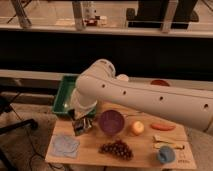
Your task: Place brush in metal cup
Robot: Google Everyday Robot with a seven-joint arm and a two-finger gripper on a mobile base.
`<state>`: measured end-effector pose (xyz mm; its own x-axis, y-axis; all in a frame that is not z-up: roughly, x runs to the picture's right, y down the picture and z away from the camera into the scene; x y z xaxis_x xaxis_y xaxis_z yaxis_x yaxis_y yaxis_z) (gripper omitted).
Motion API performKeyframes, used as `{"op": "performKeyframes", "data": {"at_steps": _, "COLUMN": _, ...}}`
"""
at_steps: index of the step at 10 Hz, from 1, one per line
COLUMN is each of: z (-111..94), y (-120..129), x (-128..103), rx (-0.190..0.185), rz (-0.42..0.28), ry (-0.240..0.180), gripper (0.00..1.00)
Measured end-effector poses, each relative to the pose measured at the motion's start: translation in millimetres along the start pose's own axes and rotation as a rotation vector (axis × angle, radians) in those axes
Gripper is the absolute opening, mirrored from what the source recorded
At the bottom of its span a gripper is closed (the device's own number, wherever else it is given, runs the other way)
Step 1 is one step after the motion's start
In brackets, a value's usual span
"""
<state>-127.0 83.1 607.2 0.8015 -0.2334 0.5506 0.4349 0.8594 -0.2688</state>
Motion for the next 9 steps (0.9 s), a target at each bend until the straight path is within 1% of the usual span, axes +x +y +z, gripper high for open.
{"op": "performKeyframes", "data": {"at_steps": 5, "z": 14, "y": -28, "x": 15, "rx": -0.009, "rz": -0.068, "ry": -0.014, "gripper": 0.02}}
{"op": "performKeyframes", "data": {"at_steps": 7, "z": 12, "y": -38, "x": 19, "rx": -0.009, "rz": -0.089, "ry": -0.006, "gripper": 0.02}}
{"op": "performKeyframes", "data": {"at_steps": 9, "z": 9, "y": -46, "x": 19, "rx": -0.011, "rz": -0.108, "ry": 0.004, "gripper": 0.02}}
